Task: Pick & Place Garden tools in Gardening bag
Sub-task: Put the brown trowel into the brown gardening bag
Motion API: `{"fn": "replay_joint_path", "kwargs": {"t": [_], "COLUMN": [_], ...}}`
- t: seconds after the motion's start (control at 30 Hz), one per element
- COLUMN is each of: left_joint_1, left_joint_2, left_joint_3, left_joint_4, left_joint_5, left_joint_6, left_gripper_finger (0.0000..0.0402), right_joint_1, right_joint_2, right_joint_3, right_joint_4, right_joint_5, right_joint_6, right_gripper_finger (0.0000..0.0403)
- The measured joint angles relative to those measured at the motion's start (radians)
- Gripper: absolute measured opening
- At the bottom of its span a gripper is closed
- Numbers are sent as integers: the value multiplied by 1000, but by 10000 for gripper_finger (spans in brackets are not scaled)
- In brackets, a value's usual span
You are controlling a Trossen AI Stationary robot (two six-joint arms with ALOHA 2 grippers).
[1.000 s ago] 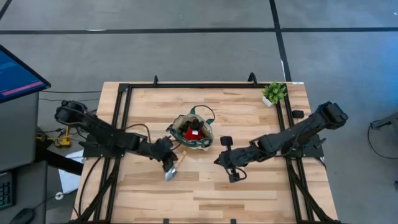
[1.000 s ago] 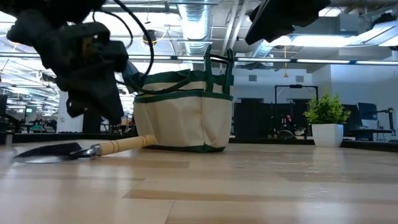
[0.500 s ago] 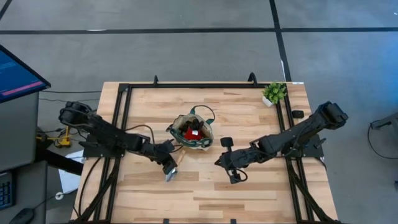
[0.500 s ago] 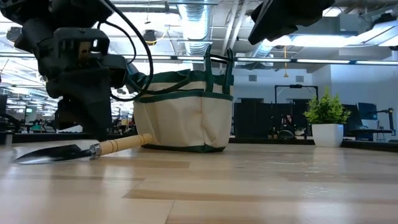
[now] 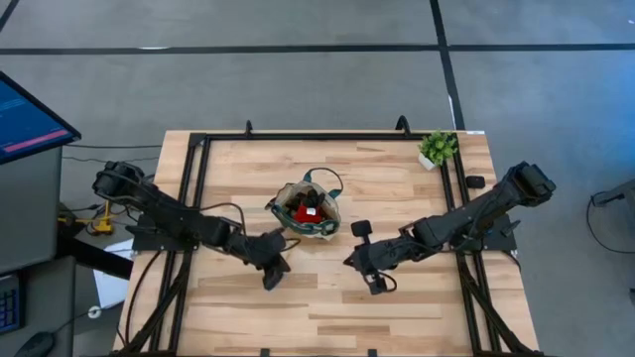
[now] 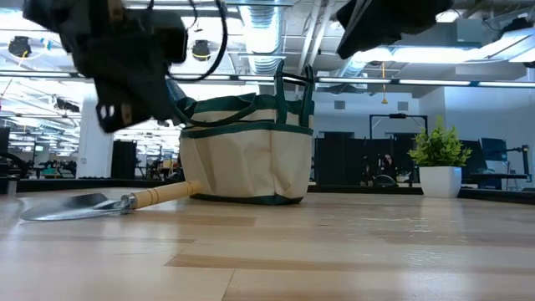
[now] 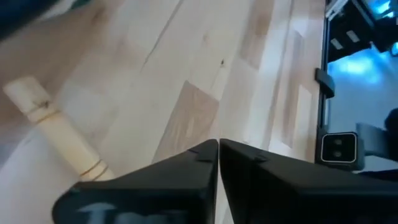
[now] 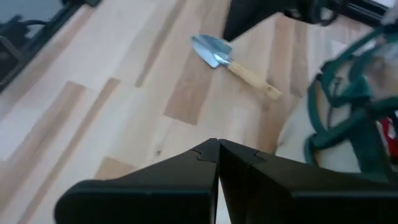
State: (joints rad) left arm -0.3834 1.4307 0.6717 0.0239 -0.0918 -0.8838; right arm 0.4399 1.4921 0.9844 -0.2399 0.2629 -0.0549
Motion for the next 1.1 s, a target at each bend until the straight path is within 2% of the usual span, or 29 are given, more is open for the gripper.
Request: {"fn": "replay_joint_path", "kwargs": {"t": [0.17, 0.33, 0.57, 0.8, 0.93, 1.1], "left_joint_1": [-15, -16, -28, -64, -77, -77], "left_joint_2": [0, 0, 15, 151, 227, 253], "left_joint_3": [100, 173, 189, 214, 300, 405], "left_joint_4": [-181, -352, -412, -436, -525, -692], "left_joint_5": [-61, -125, -175, -173, -171, -205], "left_joint_6": [13, -11, -74, -145, -146, -147], "left_gripper_finger": [1, 1, 1, 1, 1, 1], "right_joint_1": [41, 95, 133, 127, 122, 121], "right_joint_2": [-17, -16, -16, -16, -16, -16], "right_joint_3": [0, 0, 0, 0, 0, 0], "right_joint_4": [-4, -15, -42, -44, -44, -43], "right_joint_5": [6, 107, 131, 131, 131, 131], "right_joint_6": [-8, -41, -52, -52, -50, -33], "right_gripper_finger": [0, 0, 0, 0, 0, 0]}}
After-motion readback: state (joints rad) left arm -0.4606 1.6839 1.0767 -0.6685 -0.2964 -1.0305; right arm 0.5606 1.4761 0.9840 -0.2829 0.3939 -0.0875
